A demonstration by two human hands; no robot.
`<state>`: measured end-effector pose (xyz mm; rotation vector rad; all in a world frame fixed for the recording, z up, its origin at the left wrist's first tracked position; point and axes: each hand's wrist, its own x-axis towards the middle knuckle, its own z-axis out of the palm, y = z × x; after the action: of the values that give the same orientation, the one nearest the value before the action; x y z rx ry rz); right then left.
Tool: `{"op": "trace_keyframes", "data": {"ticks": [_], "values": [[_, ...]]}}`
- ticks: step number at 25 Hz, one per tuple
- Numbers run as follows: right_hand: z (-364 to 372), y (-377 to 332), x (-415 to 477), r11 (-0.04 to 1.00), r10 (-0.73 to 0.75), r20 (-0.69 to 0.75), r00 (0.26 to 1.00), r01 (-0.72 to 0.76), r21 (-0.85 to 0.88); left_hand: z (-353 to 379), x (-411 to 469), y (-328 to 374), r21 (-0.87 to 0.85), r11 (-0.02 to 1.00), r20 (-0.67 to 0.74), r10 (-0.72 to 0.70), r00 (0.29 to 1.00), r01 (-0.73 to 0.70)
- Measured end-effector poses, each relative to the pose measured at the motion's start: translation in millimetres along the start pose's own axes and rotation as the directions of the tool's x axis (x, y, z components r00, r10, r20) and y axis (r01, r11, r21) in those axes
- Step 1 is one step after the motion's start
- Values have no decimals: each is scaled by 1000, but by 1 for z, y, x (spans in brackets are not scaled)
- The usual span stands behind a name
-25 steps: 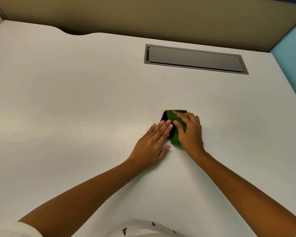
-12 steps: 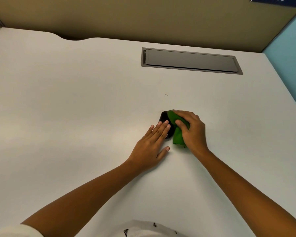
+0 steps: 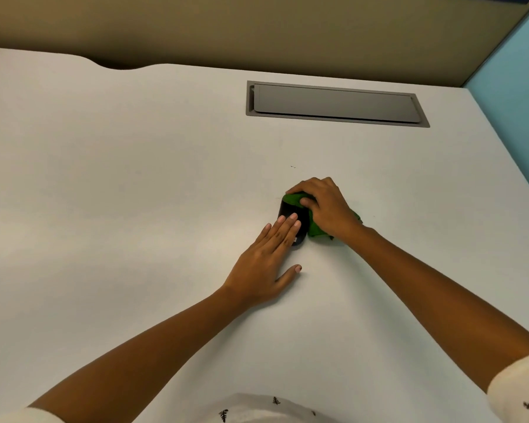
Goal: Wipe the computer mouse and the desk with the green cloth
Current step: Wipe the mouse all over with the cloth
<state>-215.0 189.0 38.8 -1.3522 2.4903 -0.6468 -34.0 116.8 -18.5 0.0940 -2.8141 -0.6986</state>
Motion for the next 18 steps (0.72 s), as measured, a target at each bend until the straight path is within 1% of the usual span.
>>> {"op": "trace_keyframes", "data": {"ticks": [2, 3, 5, 7, 8, 10, 12, 13, 15, 16, 18], "values": [[-3, 3, -7, 996, -90, 47, 995, 89, 28, 2, -1, -1, 10, 1000, 2, -1, 1000, 1], [-6, 6, -8, 993, -111, 65, 992, 109, 40, 2, 0, -2, 16, 1000, 3, 0, 1000, 0], [-10, 11, -1, 996, -93, 76, 993, 91, 25, 2, 0, -2, 22, 1000, 3, 2, 1000, -2], [-7, 7, 11, 997, -59, 65, 996, 62, -37, 3, 0, -2, 26, 1000, 3, -3, 1000, 3], [-4, 2, 14, 996, -65, 62, 996, 69, -56, 3, 0, -2, 26, 1000, 6, -7, 1000, 7], [0, -4, 11, 987, -145, 80, 986, 150, -53, 3, 0, -3, 17, 1000, 11, -12, 1000, 12], [-5, 3, 1, 973, -230, 102, 968, 232, -9, 4, 0, -3, 7, 1000, 15, -12, 1000, 12], [-11, 9, -1, 973, -232, 94, 968, 231, 21, 4, 1, -3, 4, 1000, 15, -14, 1000, 14], [-19, 17, 4, 987, -161, 89, 983, 158, 39, 3, 1, -3, -2, 1000, 17, -17, 1000, 17], [-19, 17, 9, 991, -132, 106, 985, 132, 11, 4, 1, -3, -1, 1000, 19, -18, 1000, 18], [-18, 13, 18, 986, -149, 168, 974, 159, -46, 4, 1, -3, 5, 1000, 25, -21, 999, 21]]}}
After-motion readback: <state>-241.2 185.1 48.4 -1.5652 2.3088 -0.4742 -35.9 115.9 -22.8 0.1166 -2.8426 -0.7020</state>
